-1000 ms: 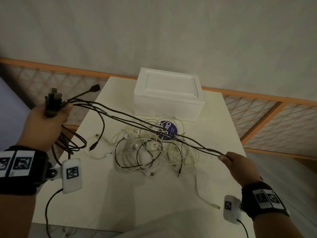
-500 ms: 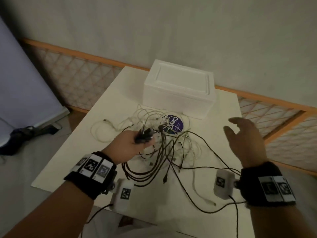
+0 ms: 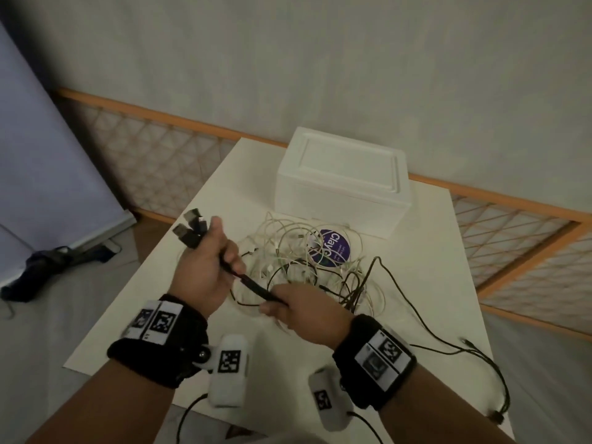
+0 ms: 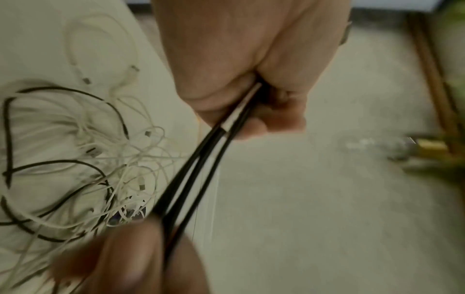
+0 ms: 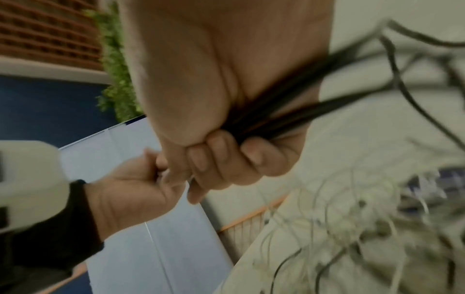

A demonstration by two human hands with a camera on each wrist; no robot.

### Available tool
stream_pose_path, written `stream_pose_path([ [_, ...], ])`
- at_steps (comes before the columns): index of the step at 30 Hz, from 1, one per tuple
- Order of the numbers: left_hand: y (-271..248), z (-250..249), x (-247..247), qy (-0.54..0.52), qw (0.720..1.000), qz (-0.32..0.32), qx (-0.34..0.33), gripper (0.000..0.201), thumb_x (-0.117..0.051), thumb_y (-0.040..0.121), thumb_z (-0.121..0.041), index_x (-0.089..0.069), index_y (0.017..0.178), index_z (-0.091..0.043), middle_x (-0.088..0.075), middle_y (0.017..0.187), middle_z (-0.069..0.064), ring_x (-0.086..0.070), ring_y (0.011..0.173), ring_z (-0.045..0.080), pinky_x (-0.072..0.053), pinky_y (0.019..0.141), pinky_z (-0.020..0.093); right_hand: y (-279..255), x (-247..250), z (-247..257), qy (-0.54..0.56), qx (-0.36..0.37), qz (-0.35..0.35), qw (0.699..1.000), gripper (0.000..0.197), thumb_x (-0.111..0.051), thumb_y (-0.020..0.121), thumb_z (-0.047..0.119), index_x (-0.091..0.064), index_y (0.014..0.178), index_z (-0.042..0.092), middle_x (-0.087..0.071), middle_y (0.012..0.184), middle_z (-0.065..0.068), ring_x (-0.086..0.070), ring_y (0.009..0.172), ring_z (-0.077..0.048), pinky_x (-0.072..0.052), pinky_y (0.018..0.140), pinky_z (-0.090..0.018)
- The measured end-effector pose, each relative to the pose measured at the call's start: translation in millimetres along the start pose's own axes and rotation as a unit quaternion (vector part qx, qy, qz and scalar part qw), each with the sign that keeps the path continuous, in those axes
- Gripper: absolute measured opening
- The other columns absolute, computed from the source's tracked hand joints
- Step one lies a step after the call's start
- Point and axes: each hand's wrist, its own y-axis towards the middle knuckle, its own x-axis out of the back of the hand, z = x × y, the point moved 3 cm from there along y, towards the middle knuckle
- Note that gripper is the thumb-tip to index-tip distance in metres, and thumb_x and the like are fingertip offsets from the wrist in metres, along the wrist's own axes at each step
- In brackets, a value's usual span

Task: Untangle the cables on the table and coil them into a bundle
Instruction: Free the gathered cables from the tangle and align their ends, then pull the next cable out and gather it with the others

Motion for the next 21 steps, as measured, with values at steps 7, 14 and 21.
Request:
stream_pose_path([
  [7, 36.5, 6.4, 58.8, -0.060, 0.988, -0.093, 0.112, 0.049, -0.054, 0.089, -0.049, -0.035, 0.054, -0.021, -0.023, 0.043, -0.008, -0.023, 0.031, 0.007, -0.028, 0.037, 0.018, -24.6, 30.9, -1.0, -0.173, -0.015, -0.048, 0.984, 0.037, -0.030, 0.097, 0.057, -0.045, 0.087, 0.024, -0.036, 0.059, 0.012, -0.041, 0.062, -0.009, -0.026, 0.051, -0.025],
  [14, 53.8, 18.2, 74.4, -0.174, 0.969, -0.078, 0.156, 0.075, -0.046, 0.062, -0.084, -0.056, 0.071, -0.011, -0.047, 0.057, 0.003, -0.048, 0.047, 0.019, -0.038, 0.070, 0.033, -25.2, 30.2, -15.9, -0.233, -0.107, -0.021, 0.966, 0.040, -0.032, 0.096, 0.056, -0.054, 0.097, 0.023, -0.063, 0.092, 0.000, -0.059, 0.092, -0.021, -0.036, 0.066, -0.031],
  [21, 66.3, 25.4, 67.4, -0.121, 0.965, -0.067, 0.222, 0.037, -0.047, 0.095, -0.042, -0.043, 0.067, -0.017, -0.037, 0.049, -0.002, -0.037, 0.039, 0.014, -0.034, 0.061, 0.029, -19.0, 10.4, -24.1, -0.217, -0.179, 0.079, 0.956, 0.039, -0.040, 0.092, 0.059, -0.049, 0.090, 0.021, -0.053, 0.088, 0.001, -0.051, 0.084, -0.021, -0.036, 0.069, -0.030],
])
